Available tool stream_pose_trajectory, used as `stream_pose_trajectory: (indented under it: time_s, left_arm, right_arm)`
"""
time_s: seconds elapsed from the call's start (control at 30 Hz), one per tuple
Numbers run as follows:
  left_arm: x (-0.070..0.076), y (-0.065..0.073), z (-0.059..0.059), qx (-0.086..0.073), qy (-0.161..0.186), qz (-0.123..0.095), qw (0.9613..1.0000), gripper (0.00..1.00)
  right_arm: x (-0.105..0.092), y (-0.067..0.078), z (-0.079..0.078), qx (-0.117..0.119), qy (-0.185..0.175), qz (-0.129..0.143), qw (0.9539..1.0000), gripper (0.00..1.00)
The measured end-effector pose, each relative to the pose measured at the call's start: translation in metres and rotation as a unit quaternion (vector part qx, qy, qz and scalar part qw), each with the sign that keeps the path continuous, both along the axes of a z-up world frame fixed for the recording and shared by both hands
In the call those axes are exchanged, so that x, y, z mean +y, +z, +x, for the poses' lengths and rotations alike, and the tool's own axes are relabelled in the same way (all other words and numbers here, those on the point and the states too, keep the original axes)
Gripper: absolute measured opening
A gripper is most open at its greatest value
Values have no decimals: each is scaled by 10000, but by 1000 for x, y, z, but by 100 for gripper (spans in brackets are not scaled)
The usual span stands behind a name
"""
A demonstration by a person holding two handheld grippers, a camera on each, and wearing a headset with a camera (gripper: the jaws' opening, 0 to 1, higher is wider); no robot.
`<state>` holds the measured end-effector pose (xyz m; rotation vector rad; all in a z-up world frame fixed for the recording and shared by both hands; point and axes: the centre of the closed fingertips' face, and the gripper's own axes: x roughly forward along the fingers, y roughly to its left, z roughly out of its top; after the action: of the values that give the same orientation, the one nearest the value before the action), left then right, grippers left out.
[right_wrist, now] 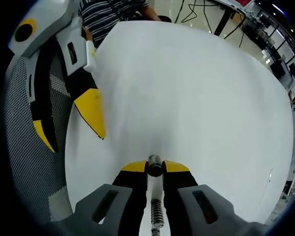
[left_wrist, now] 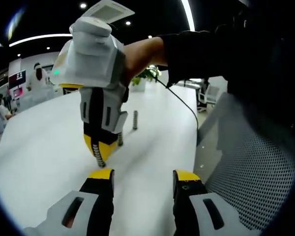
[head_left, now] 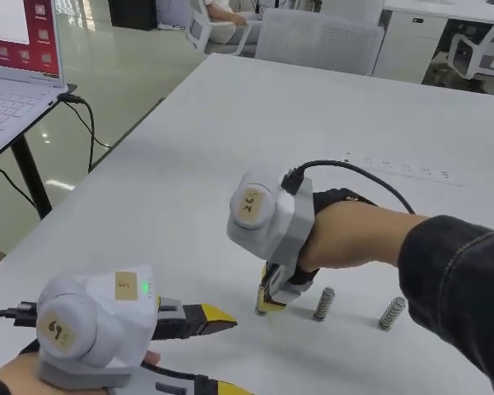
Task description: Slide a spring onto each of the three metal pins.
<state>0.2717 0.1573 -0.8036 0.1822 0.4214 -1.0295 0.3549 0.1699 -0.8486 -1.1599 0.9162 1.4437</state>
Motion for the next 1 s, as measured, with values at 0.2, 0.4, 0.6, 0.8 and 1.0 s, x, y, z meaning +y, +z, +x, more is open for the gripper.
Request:
stream_pose_trajectory:
  time_s: [0.2, 0.4, 0.6, 0.8, 1.0]
  left_arm:
    - [0, -1, 0, 9, -8, 18, 10000, 42]
    - [0, -1, -1, 18, -20, 23, 10000, 42]
    - [0, -2, -2, 33, -39, 41, 10000, 42]
    - [-1, -2, -2, 57, -41, 21, 10000, 43]
    - [-3, -3, -4, 108, -82, 15, 9999, 43]
  right_arm:
    - [-1, -1, -1, -11, 0, 19, 10000, 10]
    - [-3, 8, 2, -70, -73, 146, 9998, 13]
    - [-11, 22, 5, -118, -242, 378, 9989, 16]
    - [-21, 37, 10, -95, -542, 767, 9955, 19]
    - [-33, 53, 19, -189, -910, 1175, 9887, 22]
